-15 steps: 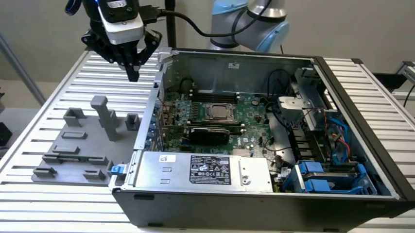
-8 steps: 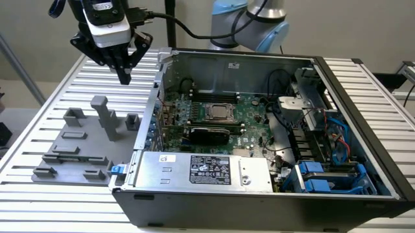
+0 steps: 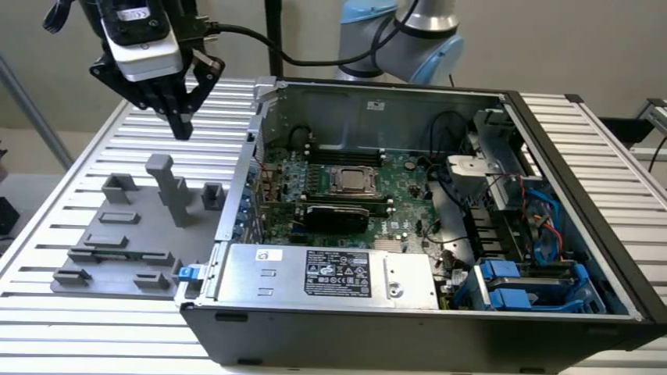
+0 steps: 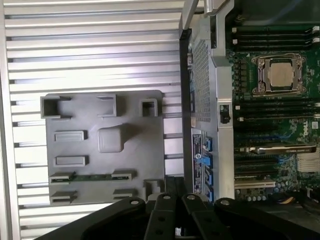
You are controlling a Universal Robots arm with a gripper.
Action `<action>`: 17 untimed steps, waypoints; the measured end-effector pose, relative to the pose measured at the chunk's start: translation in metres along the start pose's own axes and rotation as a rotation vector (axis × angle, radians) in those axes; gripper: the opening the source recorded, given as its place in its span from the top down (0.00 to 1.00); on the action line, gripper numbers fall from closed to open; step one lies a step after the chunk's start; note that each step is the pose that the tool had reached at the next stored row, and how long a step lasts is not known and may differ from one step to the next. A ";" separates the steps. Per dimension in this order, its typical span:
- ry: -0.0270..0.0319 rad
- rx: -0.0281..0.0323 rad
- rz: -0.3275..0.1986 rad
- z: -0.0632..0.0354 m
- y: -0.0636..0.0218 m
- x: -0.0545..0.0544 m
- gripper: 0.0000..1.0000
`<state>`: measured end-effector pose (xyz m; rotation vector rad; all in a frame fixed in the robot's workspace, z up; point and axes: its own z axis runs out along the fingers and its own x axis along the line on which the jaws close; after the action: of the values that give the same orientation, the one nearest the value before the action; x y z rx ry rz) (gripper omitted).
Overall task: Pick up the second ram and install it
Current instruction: 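Reach for the second ram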
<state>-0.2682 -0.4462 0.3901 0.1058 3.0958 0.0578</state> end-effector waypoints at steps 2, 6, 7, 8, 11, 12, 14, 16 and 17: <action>0.0000 0.0005 0.000 0.0003 -0.0013 0.005 0.89; -0.0001 0.0018 0.000 0.0012 -0.0037 0.016 0.89; -0.0001 0.0021 0.000 0.0015 -0.0043 0.018 0.89; 0.0000 0.0024 0.000 0.0017 -0.0050 0.021 0.89; 0.0004 0.0033 0.000 0.0029 -0.0067 0.029 0.89; 0.0006 0.0036 0.000 0.0033 -0.0073 0.031 0.89; 0.0015 0.0047 0.000 0.0043 -0.0083 0.036 0.89; 0.0027 0.0058 0.000 0.0054 -0.0093 0.042 0.89; 0.0033 0.0063 0.000 0.0060 -0.0098 0.045 0.89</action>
<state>-0.3131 -0.4527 0.3818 0.1053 3.0995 0.0482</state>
